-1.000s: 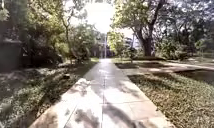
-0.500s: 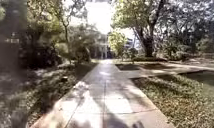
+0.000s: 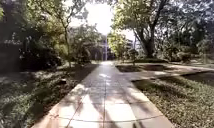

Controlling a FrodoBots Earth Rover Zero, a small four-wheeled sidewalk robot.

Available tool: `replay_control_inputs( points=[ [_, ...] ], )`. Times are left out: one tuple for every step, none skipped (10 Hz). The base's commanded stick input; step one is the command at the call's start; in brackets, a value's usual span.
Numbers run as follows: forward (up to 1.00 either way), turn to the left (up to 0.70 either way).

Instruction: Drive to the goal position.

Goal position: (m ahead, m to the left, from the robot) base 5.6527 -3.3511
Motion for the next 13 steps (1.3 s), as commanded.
replay_control_inputs(
  points=[
    [0.5,0.0],
    [0.5,0.0],
    [0.5,0.0],
    [0.5,0.0],
    [0.5,0.0],
    [0.5,0.0],
    [0.5,0.0],
    [0.5,0.0],
    [0.5,0.0],
    [0.5,0.0],
    [0.5,0.0],
    [0.5,0.0],
    [0.5,0.0]
  ],
)
